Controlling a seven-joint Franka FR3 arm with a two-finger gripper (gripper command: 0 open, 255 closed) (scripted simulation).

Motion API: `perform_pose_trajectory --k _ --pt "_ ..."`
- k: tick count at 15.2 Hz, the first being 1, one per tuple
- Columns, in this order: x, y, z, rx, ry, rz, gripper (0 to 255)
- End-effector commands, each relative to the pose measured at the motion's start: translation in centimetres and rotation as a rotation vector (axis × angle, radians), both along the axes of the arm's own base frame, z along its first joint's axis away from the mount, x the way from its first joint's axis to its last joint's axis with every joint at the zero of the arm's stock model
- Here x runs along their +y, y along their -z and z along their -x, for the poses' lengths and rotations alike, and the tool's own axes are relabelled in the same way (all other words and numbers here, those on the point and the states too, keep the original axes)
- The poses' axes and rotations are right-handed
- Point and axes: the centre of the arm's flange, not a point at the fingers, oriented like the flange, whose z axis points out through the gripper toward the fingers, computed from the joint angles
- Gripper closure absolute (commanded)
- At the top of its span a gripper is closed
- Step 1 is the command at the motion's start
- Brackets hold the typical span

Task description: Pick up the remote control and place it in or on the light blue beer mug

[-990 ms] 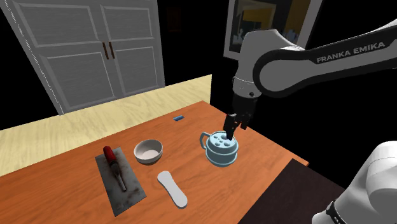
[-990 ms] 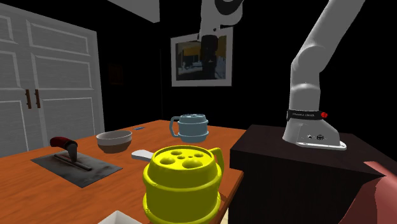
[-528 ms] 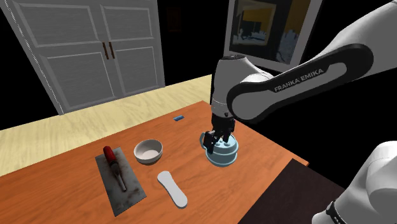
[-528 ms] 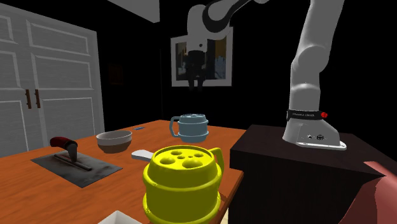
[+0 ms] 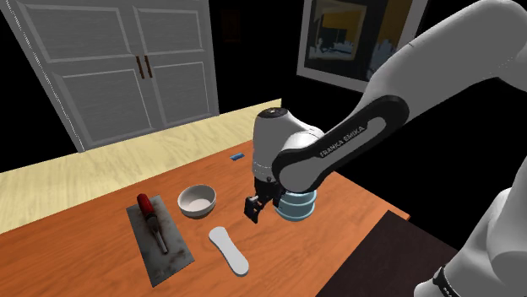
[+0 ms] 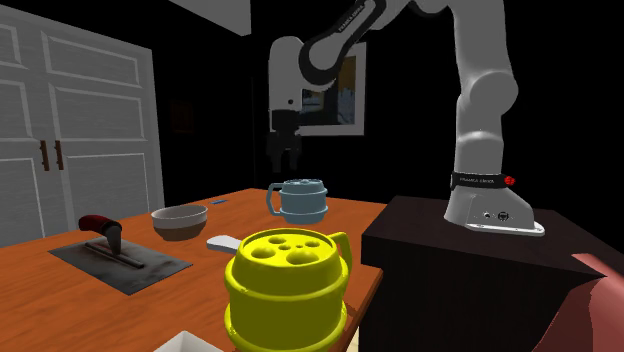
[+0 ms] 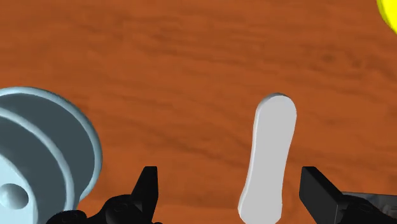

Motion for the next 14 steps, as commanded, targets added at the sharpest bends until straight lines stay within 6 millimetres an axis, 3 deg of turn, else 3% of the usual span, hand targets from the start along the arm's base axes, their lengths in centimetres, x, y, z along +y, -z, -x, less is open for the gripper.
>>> perform_pose_trajectory --k 1,14 --pt "1.4 2.0 -1.1 0.0 0.001 0.004 0" --pt "9.9 15.4 -8.2 0.0 0.004 0.034 0"
